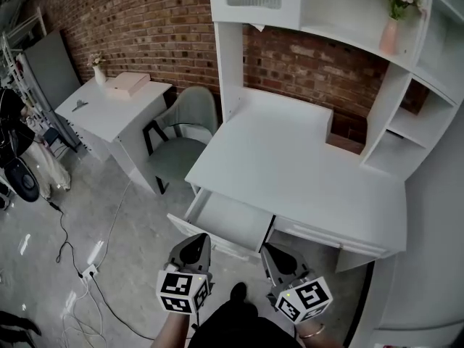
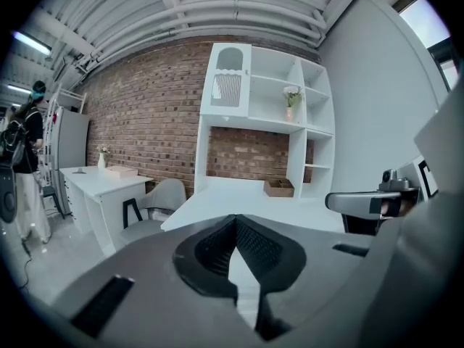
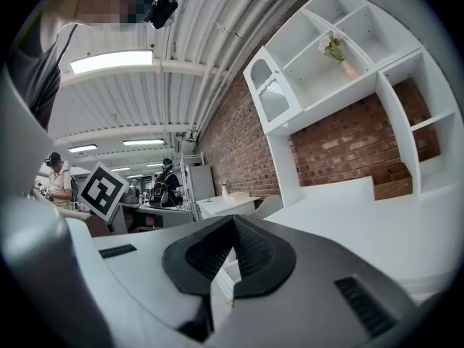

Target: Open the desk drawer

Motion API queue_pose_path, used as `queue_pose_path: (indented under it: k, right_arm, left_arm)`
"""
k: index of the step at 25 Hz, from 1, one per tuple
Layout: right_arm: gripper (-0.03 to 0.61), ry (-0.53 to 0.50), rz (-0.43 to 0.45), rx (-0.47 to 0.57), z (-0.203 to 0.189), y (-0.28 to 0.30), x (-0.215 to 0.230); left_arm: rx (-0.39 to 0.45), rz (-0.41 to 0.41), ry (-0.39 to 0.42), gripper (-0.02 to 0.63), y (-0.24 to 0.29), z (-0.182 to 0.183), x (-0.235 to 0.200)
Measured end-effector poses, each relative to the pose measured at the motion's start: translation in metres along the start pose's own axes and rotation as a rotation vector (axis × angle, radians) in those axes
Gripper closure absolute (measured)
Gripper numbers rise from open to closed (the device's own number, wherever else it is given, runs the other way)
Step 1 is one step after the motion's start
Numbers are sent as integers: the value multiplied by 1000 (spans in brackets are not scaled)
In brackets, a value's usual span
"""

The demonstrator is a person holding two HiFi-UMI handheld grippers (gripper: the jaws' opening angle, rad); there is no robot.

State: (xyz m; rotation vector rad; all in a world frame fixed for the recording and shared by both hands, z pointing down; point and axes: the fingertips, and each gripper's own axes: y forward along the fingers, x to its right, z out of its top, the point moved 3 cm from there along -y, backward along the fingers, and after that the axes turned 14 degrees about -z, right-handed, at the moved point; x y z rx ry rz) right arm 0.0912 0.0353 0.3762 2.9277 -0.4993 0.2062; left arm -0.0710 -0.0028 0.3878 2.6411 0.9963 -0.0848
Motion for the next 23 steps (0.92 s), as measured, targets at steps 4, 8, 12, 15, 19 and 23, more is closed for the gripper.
queue_pose_path:
  k: [4,8,12,15,19,23]
  right_arm:
    - [575,0,-13,-4,-4,-13,3]
    - [574,-2,-18,5,-3,-24,4]
    - [574,-5,-22,10,-2,-34,3]
    - [574,-5,-22,11,-3,-41,1]
    - [575,-6,-18,14,-4,-45,0]
    - [575,-5,-16,17,-6,-50,1]
  left_arm:
    - [12,5,6,604,-9,0,11]
    - [15,8,10,604,-15,-4,21]
    - [19,11,12,605,-22,-4,28]
    - [20,12,11,606,-27,-6,32]
    - [21,19,10,605,-32,-9,35]
    - [18,21,13,605,-33,-13,40]
